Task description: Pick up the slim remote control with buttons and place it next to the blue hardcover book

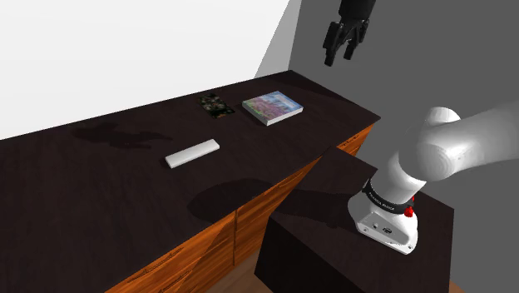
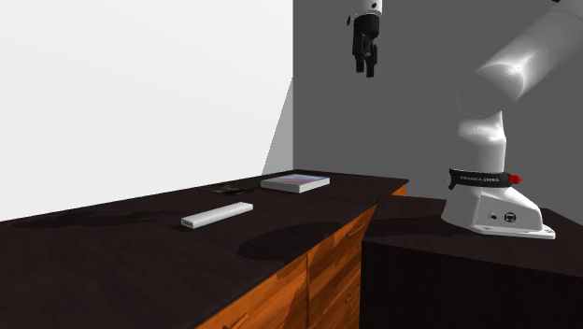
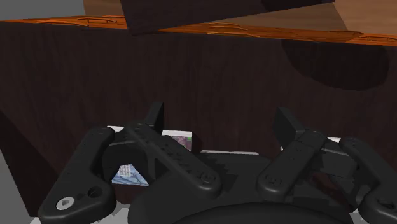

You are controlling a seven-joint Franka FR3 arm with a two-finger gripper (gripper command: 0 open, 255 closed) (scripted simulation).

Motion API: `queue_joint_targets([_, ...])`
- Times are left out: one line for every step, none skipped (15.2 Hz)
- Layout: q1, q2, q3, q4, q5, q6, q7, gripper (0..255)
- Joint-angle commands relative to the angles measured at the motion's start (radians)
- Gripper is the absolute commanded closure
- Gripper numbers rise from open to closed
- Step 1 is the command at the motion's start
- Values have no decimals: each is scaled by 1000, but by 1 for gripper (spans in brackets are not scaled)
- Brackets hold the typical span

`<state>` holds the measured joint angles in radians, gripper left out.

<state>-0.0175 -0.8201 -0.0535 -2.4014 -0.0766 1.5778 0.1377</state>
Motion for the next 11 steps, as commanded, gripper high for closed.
queue_joint_targets([0,0,0,0,0,0,0,0])
queue_joint_targets([10,28,-7,-5,-4,34,-23,0])
queue_joint_targets([20,56,-14,-9,-7,67,-46,0])
queue_joint_targets([30,86,-20,-12,-10,101,-69,0])
queue_joint_targets([39,117,-26,-14,-12,133,-92,0])
queue_joint_targets([49,148,-32,-14,-14,166,-115,0])
queue_joint_targets([59,180,-38,-13,-15,197,-138,0])
queue_joint_targets([69,213,-43,-10,-16,229,-161,0])
queue_joint_targets([79,246,-48,-6,-17,259,-184,0])
queue_joint_targets([89,280,-53,-2,-16,289,-207,0])
queue_joint_targets([99,314,-57,4,-16,318,-230,0])
